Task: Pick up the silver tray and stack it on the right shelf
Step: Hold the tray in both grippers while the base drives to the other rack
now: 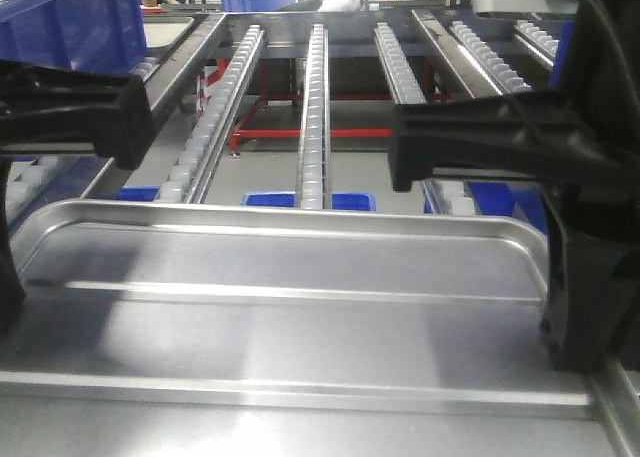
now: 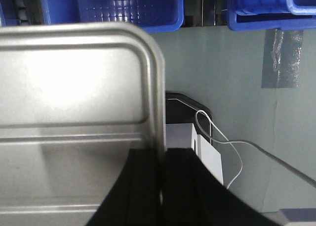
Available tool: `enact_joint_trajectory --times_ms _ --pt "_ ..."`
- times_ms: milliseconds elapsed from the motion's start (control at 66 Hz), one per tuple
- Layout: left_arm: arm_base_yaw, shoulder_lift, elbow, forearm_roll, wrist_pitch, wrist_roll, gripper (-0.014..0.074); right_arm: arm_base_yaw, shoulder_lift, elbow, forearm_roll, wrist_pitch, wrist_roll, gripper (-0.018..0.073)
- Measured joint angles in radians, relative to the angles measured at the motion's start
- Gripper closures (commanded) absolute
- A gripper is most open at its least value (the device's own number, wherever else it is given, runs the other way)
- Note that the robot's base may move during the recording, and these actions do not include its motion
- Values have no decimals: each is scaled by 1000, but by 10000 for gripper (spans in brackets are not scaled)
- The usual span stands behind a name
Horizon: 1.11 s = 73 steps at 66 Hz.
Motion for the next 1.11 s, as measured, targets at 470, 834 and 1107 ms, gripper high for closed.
enact_joint_trajectory --times_ms 470,834,1107 --pt "0 0 0 0 0 -2 696 0 0 0 -2 0 0 507" --pt "0 -2 0 0 0 -2 696 0 0 0 -2 -4 0 507" --pt "0 -2 0 0 0 -2 696 0 0 0 -2 -4 0 507"
